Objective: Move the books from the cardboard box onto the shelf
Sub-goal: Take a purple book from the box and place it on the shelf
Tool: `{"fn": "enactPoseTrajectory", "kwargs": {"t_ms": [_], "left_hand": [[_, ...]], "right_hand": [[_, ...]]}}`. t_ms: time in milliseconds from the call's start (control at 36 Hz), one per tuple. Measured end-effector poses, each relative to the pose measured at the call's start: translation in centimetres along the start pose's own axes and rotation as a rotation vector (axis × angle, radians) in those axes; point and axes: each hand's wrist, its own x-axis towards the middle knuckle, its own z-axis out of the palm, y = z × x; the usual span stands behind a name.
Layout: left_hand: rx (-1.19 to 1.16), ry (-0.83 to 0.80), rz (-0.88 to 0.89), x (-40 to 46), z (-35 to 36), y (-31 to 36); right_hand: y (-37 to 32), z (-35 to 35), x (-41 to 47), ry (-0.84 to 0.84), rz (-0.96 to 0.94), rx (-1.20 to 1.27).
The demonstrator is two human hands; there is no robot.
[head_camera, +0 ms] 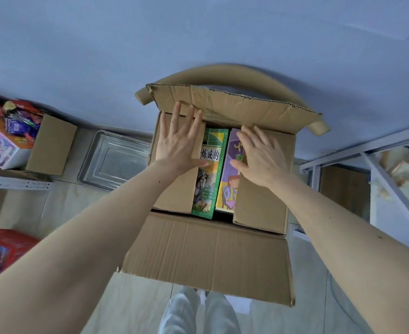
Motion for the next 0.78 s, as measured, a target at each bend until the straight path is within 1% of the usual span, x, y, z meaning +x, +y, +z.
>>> {"fn": "enactPoseTrajectory", "kwargs": {"t_ms": [56, 139, 222, 333, 389, 500, 583, 667, 778], "left_hand": [[0.004, 0.033, -0.049, 0.2, 0.5, 0.6], [0.051, 0.014, -0.081, 0.5, 1.2, 0.7], [0.015, 0.007, -0.058, 0.5, 1.5, 0.7], [-0.066, -0.004, -0.008, 0.1, 0.3, 1.0], [-0.095, -0.029, 0.018, -0.1, -0.5, 0.8], [-0.142, -0.148, 0.048, -0.6, -2.9, 0.3], [-0.052, -0.172, 0.04, -0.7, -5.2, -0.1], [0.059, -0.203, -0.014, -1.1, -7.3, -0.5], [0.277, -0.239, -0.099, -2.5, -8.7, -1.5]], "right_hand": [[-0.1, 0.1, 0.7, -0.034, -0.016, -0.009], [-0.2, 0.2, 1.2, -0.022, -0.025, -0.028], [-0.1, -0.2, 1.4, 0.022, -0.046, -0.054], [-0.1, -1.1, 1.4, 0.033, -0.08, -0.123], [-0.2, -1.7, 1.4, 0.037, -0.088, -0.144], [-0.7, -2.8, 1.0, 0.01, -0.072, -0.198], [-1.0, -3.7, 0.5, 0.006, -0.045, -0.258], [-1.4, -4.8, 0.1, -0.007, -0.026, -0.332], [-1.6, -6.2, -0.2, -0.021, 0.03, -0.375]]}}
